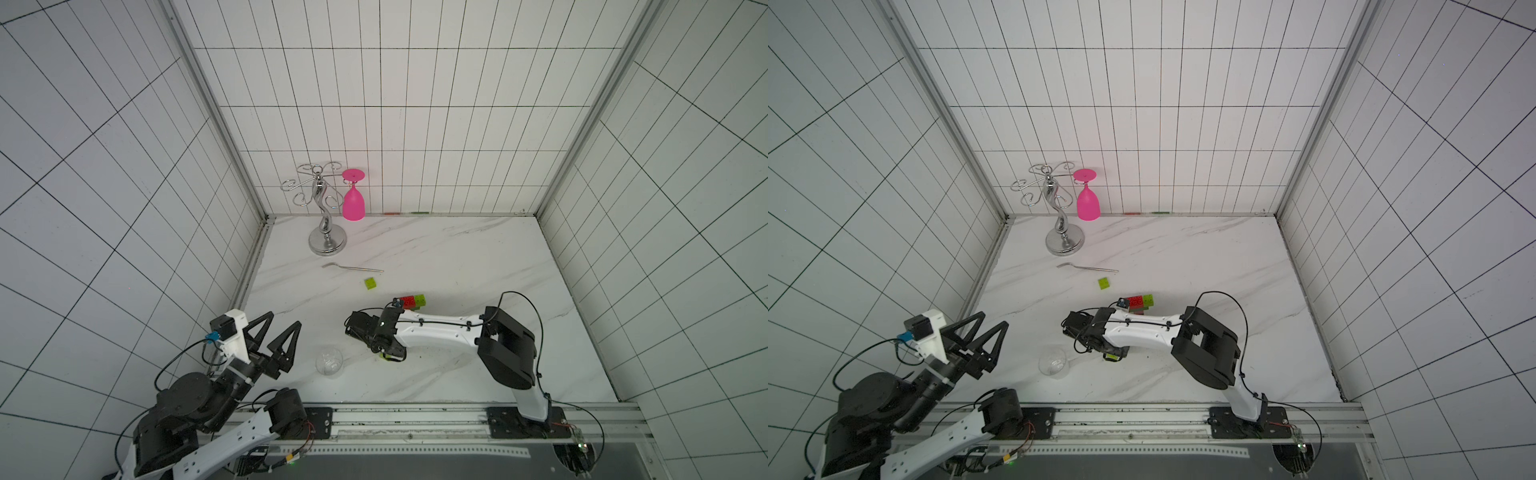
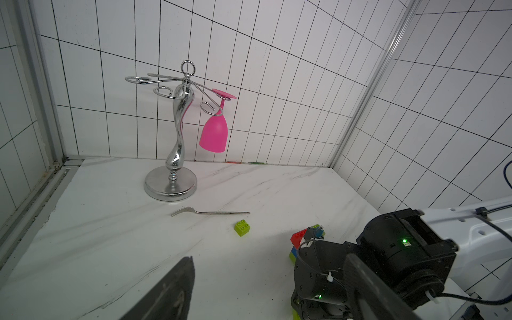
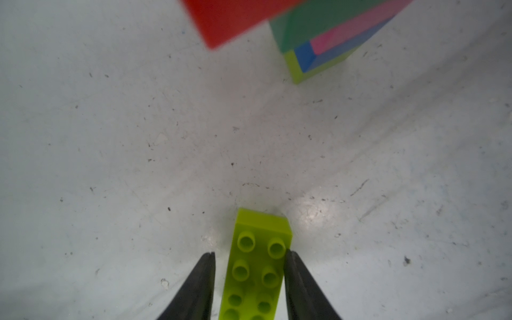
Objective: Assemble a spoon with lego
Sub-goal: Pick up the lego brick from the center of the board.
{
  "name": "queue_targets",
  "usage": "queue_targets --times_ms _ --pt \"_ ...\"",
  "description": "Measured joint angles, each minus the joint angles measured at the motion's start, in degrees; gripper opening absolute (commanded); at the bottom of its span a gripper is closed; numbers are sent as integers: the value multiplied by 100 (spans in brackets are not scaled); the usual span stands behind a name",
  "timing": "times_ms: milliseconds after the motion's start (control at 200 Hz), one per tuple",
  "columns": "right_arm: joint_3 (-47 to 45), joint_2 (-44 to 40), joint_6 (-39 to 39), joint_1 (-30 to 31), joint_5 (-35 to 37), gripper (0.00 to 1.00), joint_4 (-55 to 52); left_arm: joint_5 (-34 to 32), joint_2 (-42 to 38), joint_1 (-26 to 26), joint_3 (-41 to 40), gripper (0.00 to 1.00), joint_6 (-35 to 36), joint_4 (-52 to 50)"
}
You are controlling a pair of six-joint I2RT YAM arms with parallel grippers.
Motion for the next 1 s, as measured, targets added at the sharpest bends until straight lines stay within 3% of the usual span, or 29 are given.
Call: queue_targets --times_ms 1000 --pt "0 -101 208 166 72 49 -278 50 0 7 0 83 2 -20"
